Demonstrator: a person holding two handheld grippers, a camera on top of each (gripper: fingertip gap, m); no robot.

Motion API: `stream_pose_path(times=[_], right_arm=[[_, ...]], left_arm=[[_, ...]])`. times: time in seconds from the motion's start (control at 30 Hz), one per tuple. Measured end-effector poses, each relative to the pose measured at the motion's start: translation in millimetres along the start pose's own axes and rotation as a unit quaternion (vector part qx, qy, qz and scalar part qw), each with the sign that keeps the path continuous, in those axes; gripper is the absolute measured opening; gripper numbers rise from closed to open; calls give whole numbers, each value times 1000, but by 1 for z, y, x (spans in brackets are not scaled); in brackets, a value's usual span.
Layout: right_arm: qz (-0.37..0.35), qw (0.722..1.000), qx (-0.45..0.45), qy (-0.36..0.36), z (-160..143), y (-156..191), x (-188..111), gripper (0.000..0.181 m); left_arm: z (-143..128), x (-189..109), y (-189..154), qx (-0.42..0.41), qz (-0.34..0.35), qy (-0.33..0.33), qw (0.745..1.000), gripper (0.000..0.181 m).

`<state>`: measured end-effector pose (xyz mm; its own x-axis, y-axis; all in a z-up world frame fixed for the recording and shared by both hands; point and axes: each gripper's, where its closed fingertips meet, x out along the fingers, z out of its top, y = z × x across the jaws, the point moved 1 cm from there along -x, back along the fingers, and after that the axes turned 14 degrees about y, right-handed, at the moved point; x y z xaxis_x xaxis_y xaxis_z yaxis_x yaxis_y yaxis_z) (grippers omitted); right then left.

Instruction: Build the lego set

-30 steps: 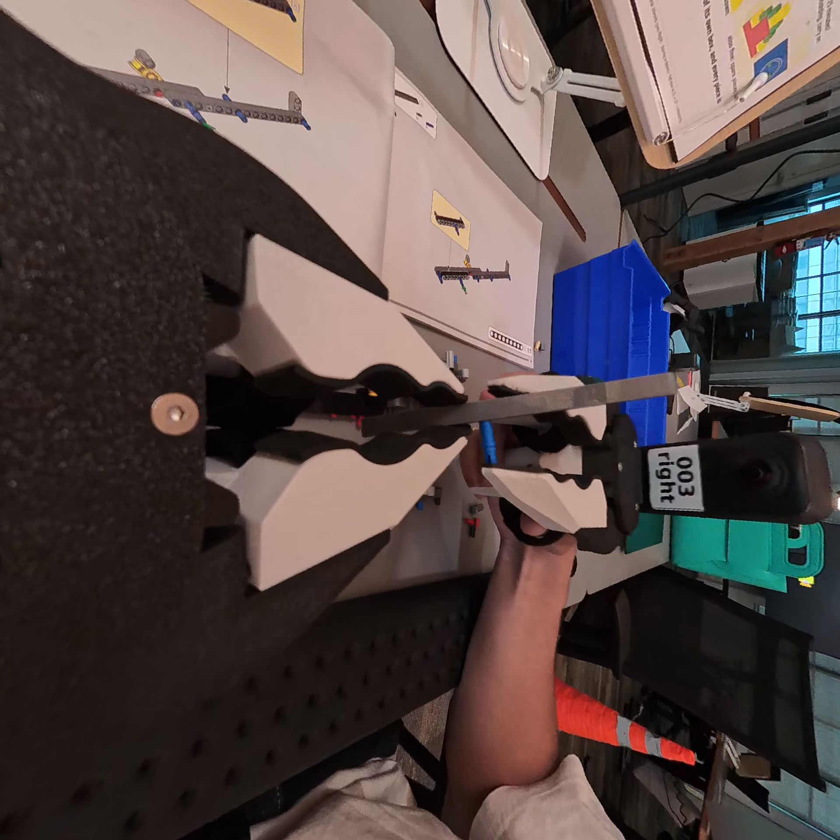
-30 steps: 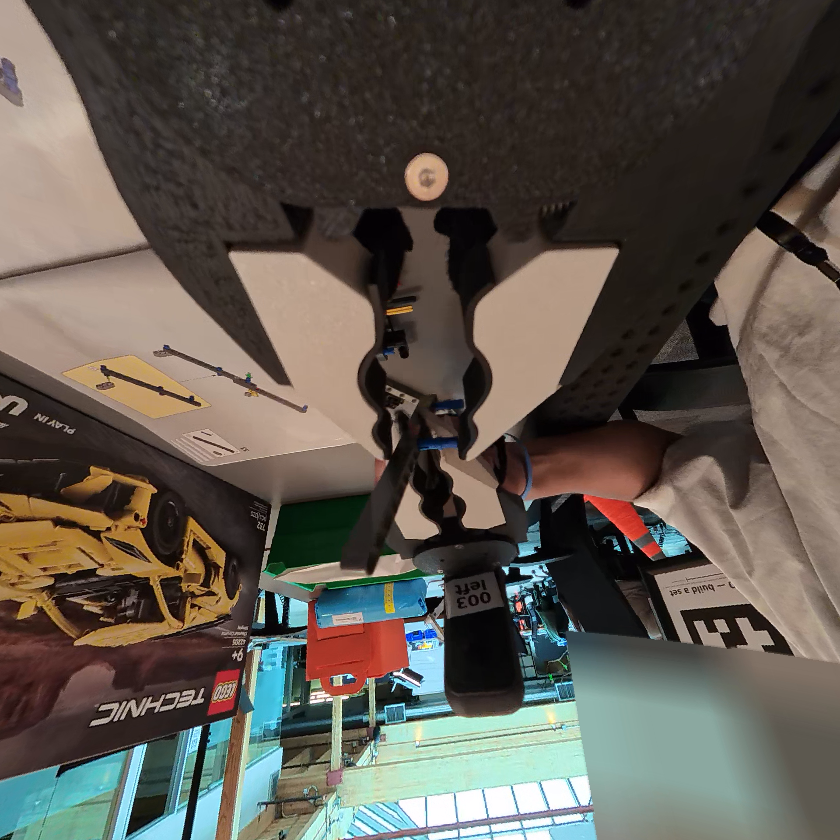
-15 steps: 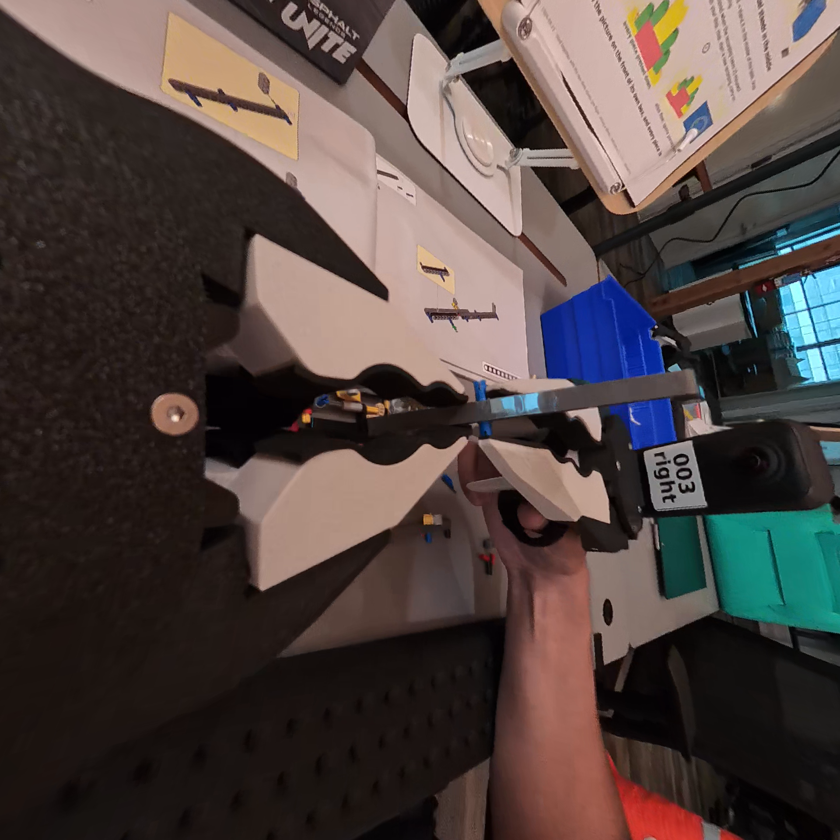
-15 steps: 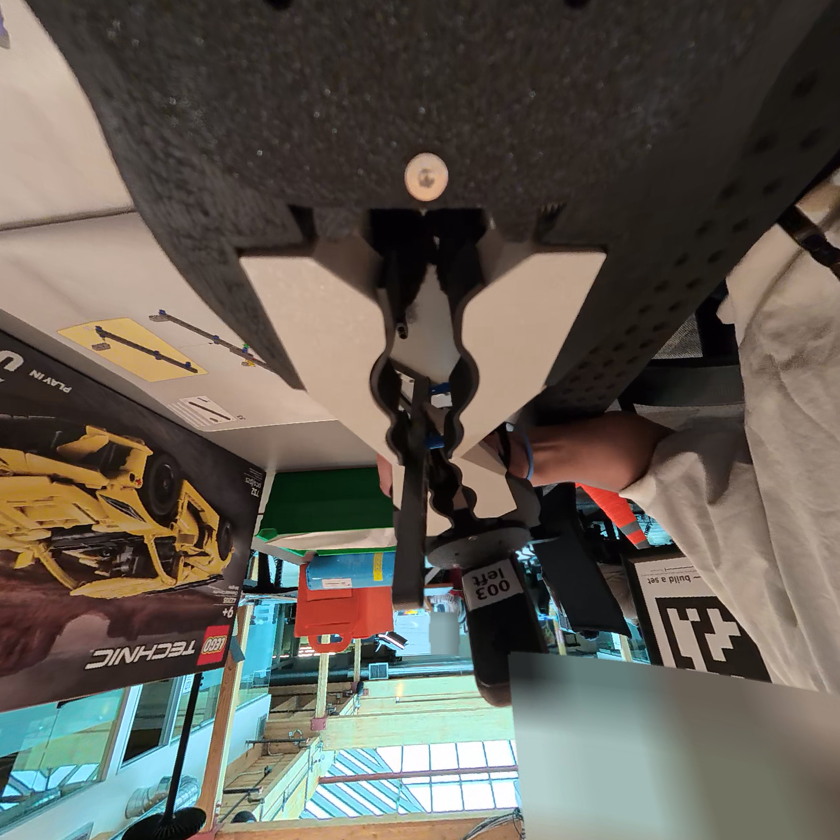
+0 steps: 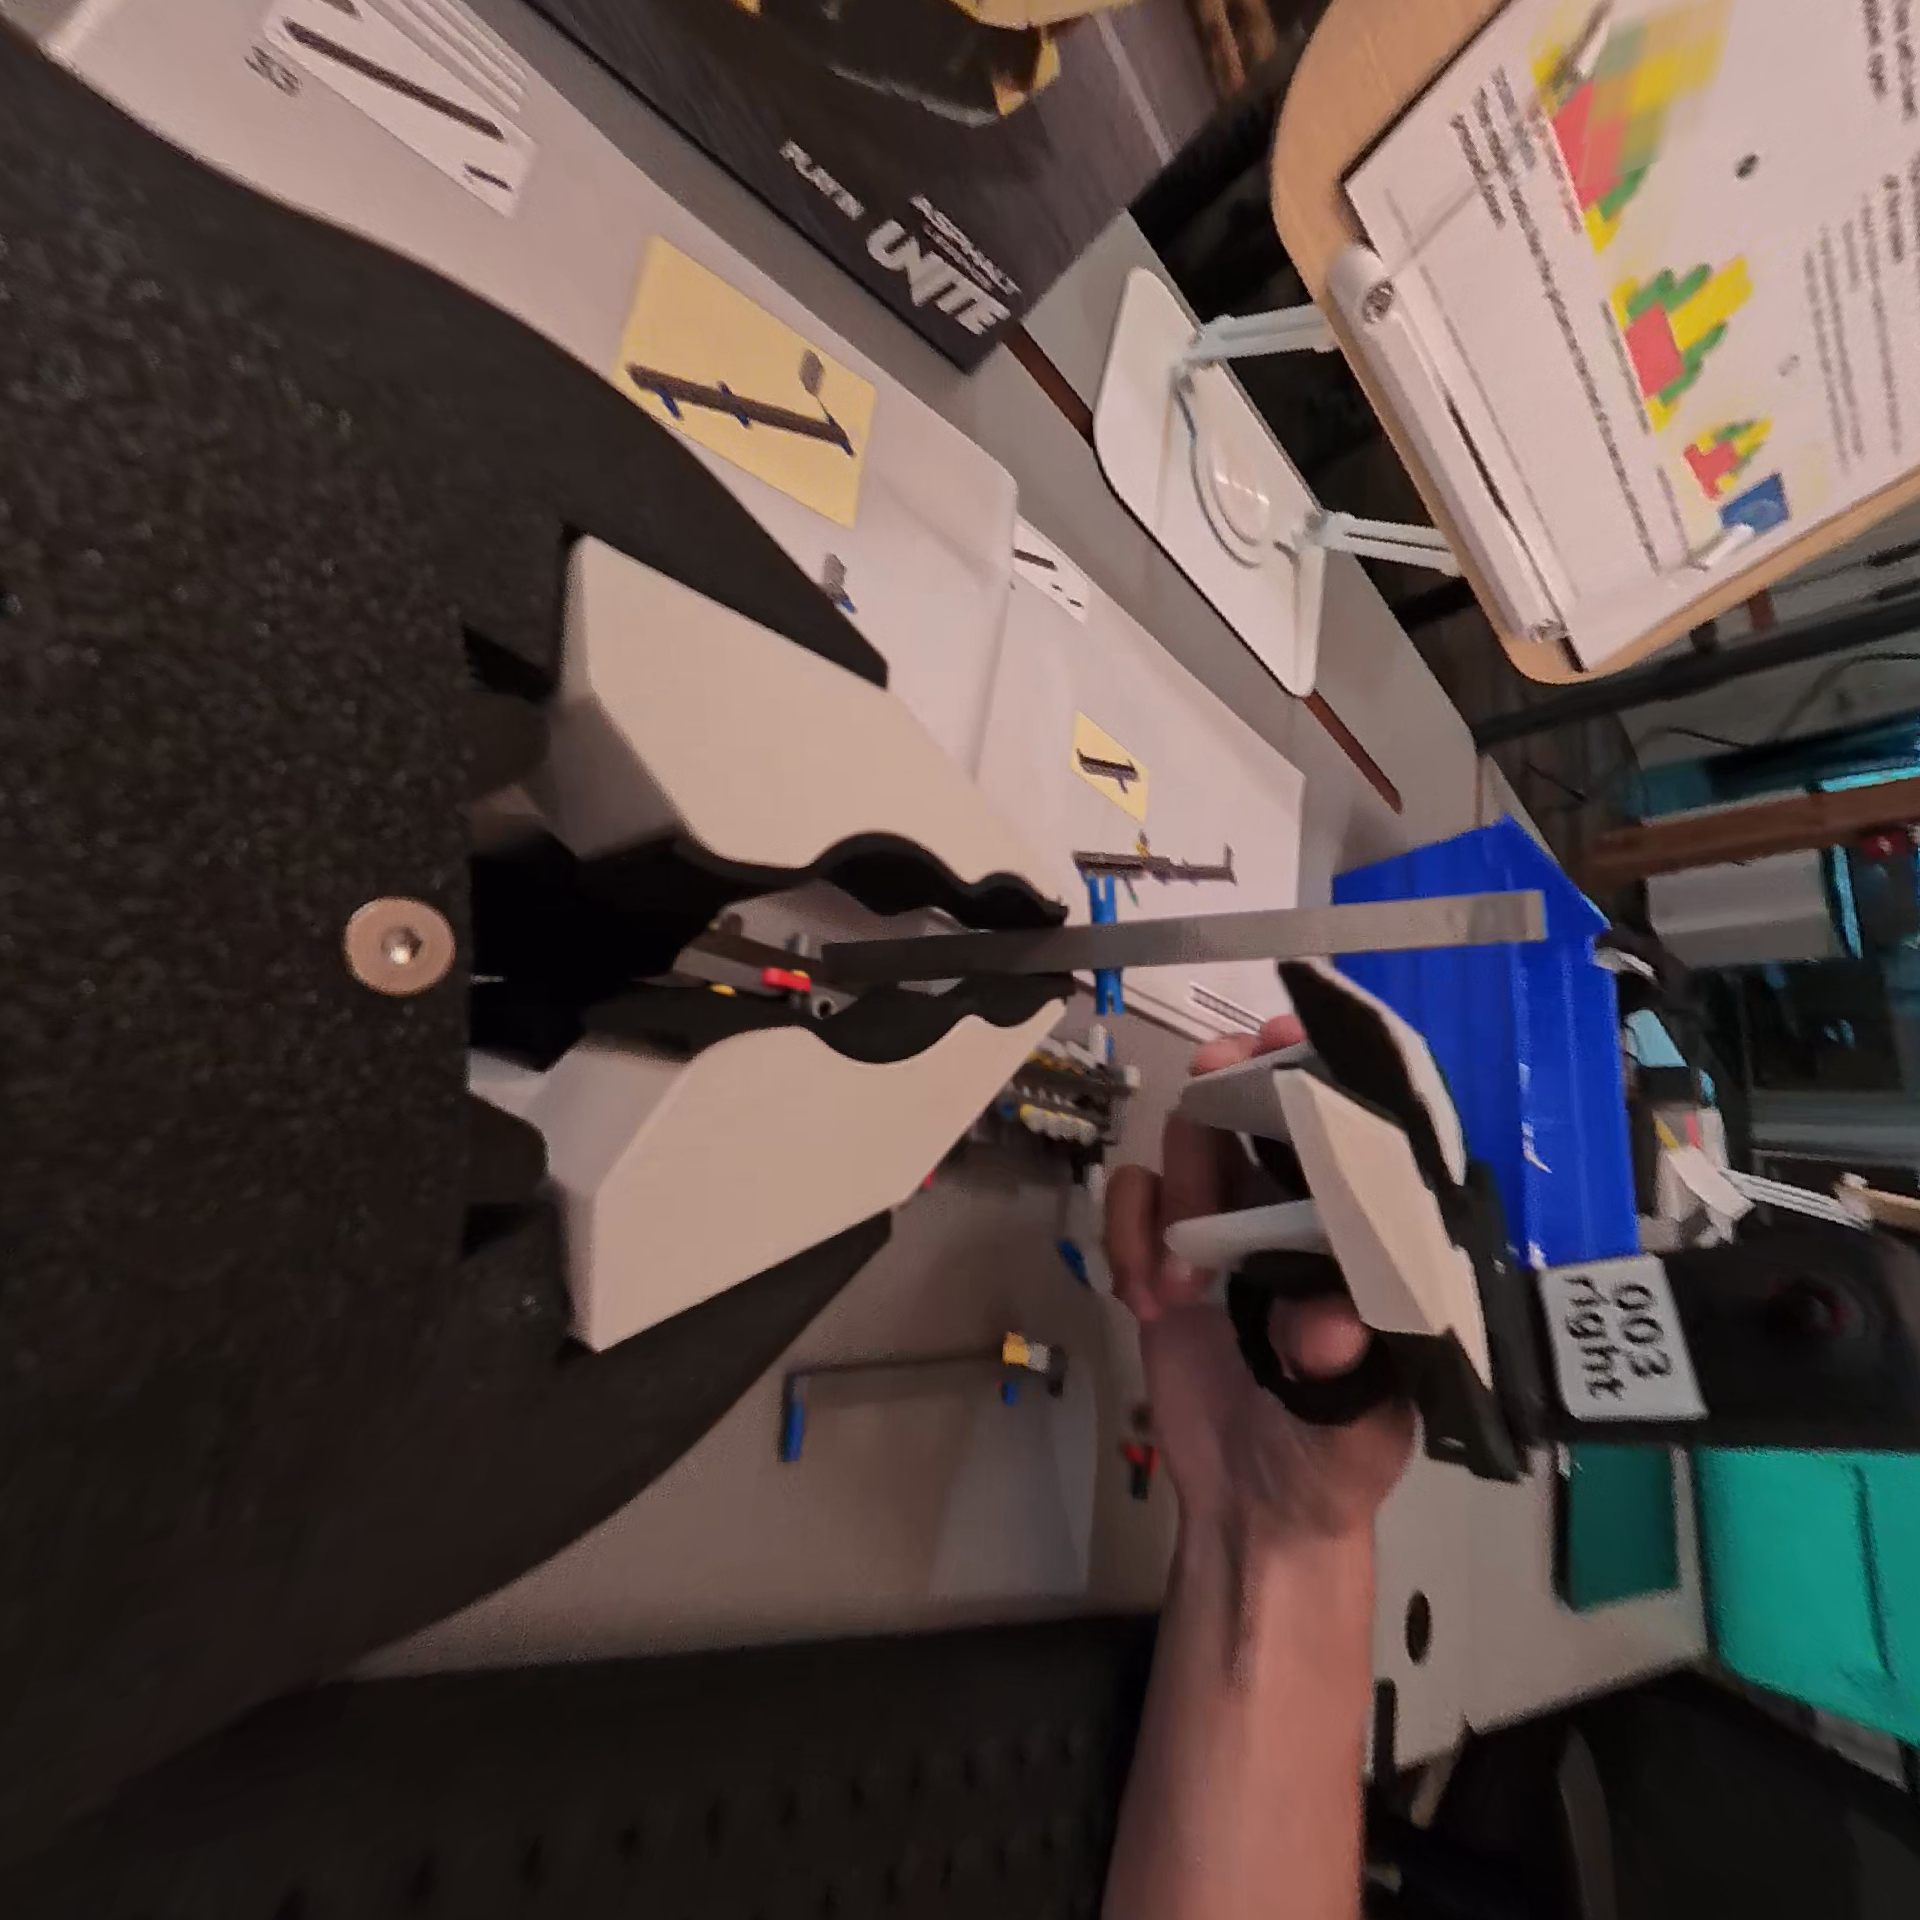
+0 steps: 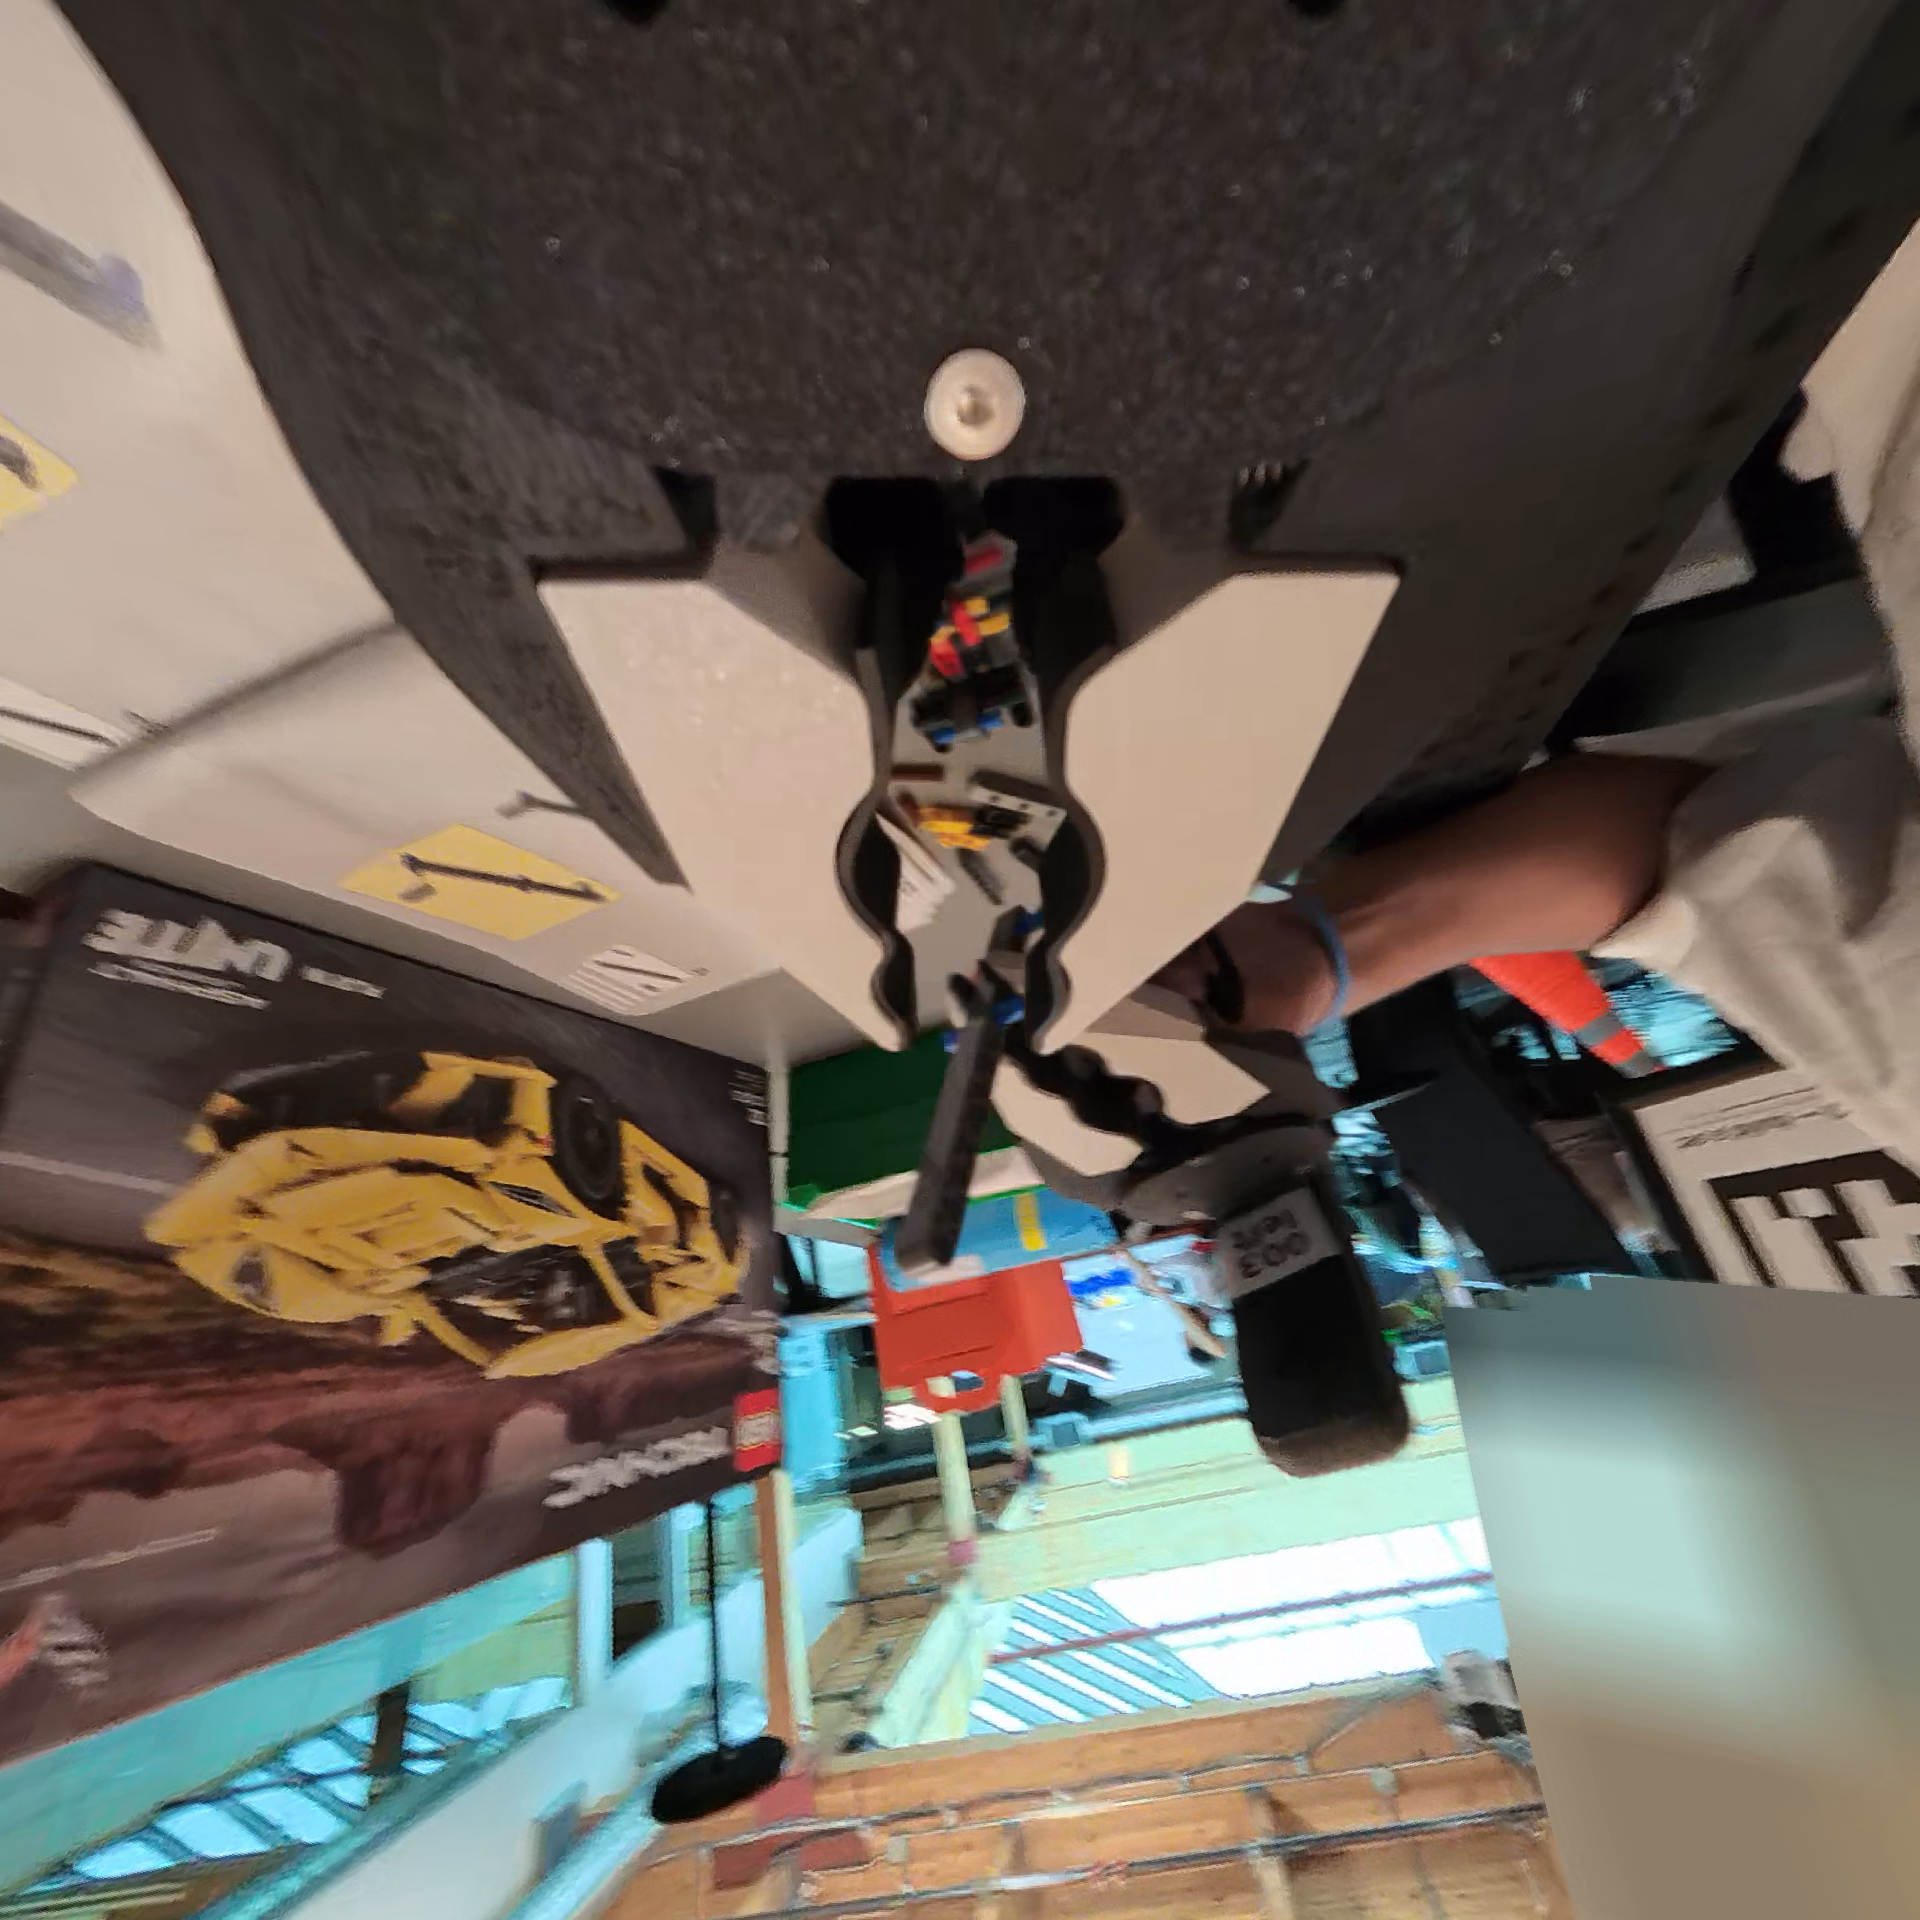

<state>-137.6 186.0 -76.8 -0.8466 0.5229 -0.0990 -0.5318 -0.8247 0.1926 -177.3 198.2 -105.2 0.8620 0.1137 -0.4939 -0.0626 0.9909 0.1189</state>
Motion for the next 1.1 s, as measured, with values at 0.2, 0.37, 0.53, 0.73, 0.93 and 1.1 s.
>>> stream_pose_path(times=[0.2,0.37,0.53,0.73,0.93,1.1], right_arm=[[-40,997,49,39,-12,-12,13,35],[-23,989,131,64,-20,-17,16,12],[19,970,238,46,-24,-21,13,9],[88,931,354,25,-26,-20,12,7],[-27,964,255,69,-34,-33,8,16],[-112,976,164,85,-31,-41,3,20]], left_arm=[[-20,13,2,29,22,68,997,7],[-22,18,-5,45,19,75,996,7],[-16,13,0,17,10,47,999,7],[-12,10,1,12,4,31,999,7],[-30,3,32,-50,22,62,997,8],[-75,-12,79,-213,10,115,970,7]])
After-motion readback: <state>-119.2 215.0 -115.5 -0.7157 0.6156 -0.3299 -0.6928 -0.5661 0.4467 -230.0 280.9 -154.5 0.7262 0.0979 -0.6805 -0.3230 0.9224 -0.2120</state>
